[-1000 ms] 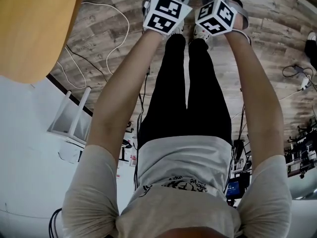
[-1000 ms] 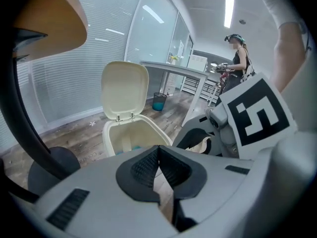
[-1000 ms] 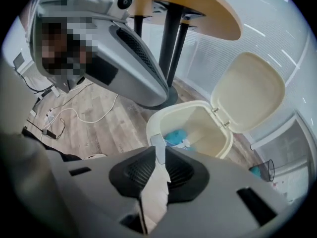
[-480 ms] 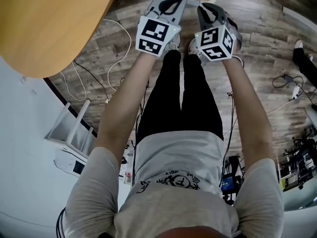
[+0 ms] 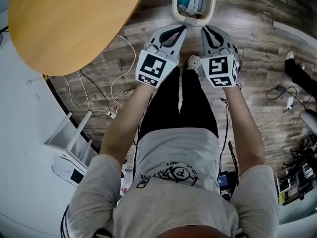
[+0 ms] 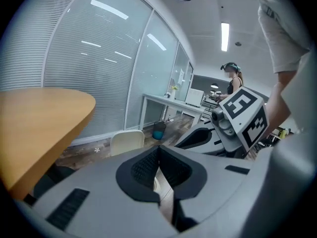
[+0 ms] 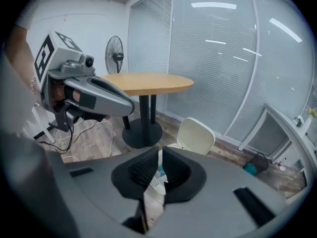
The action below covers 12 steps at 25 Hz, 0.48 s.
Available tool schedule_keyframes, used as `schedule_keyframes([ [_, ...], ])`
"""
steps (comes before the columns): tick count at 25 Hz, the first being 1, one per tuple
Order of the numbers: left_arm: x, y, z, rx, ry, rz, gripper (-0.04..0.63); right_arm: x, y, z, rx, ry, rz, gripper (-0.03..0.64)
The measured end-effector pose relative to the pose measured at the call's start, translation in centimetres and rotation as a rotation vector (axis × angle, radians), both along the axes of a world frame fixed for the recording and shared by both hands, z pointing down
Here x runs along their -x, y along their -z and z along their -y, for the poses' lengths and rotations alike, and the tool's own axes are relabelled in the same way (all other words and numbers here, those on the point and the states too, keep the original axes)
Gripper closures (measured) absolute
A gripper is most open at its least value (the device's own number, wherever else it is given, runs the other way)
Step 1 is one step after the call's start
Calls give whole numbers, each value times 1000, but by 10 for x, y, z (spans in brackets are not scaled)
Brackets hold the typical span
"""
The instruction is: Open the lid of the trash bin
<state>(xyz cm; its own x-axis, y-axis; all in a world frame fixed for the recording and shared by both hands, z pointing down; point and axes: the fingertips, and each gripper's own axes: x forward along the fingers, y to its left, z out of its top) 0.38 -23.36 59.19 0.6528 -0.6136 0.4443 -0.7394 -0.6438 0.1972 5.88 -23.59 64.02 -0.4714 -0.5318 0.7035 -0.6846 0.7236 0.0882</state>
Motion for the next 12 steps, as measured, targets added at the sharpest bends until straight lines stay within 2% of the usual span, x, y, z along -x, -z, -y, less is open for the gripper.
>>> schedule_keyframes([
  [5,8,58,-6,-39,18,-42,577,-9,60,-7,-13,-46,68,590],
  [12,5,146,-15,-106,-3,-122,577,-21,145,-11,-67,-74,148,598],
])
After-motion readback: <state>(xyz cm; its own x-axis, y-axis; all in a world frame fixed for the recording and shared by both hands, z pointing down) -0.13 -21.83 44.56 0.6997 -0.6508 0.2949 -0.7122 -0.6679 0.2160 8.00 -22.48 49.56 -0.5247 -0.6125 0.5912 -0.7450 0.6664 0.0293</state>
